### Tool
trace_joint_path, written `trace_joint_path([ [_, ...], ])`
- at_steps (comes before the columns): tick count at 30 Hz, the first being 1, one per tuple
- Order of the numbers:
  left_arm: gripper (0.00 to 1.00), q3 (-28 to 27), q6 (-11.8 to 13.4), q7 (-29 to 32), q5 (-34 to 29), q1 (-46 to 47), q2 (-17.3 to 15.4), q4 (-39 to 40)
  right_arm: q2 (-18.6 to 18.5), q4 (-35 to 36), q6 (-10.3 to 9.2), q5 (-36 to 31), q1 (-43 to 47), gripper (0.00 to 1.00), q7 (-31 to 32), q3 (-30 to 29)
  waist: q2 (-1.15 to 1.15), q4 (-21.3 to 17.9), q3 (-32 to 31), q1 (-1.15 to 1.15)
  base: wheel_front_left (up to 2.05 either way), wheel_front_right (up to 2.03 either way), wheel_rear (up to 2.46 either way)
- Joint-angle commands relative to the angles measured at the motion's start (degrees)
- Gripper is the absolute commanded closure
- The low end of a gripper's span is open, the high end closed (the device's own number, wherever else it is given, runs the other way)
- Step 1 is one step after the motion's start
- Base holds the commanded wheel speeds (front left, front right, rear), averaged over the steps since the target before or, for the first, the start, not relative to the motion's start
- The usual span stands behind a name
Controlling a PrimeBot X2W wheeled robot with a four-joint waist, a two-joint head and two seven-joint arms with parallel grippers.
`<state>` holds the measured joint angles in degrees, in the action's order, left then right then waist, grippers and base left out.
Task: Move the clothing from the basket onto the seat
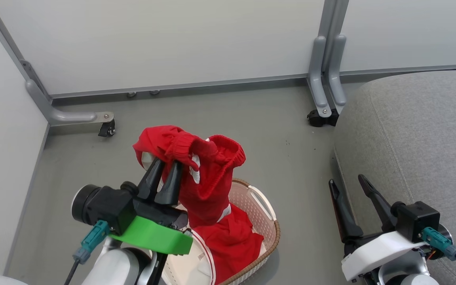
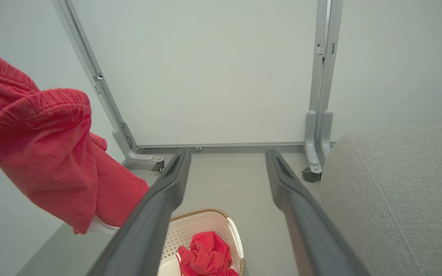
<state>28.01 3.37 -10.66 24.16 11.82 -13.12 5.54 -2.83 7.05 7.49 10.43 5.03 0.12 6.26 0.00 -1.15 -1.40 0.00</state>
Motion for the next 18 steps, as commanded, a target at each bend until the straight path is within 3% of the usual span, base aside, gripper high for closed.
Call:
trace_joint_path([
  [1,1.00,0.0,0.3,-0.1,0.3,-0.9,-0.3,0.3,-0.1,0.2,0.01,0.3,0.3,0.00,0.1,0.1,0.00,0.1,0.0,0.00,0.00,0.00,0.00],
  [12,1.00,0.4,0.6,-0.2,0.6,-0.8,-0.4,0.8,-0.1,0.0,0.01,0.2,-0.2,0.00,0.3,0.7,0.00,0.0,0.1,0.00,0.00,0.00,0.00],
  [18,1.00,0.6,0.5,-0.3,0.7,-0.1,-0.5,1.2,-0.9,-0.4,0.01,1.0,-1.9,0.00,1.3,4.8,0.00,0.3,0.4,0.00,0.00,0.00,0.00],
])
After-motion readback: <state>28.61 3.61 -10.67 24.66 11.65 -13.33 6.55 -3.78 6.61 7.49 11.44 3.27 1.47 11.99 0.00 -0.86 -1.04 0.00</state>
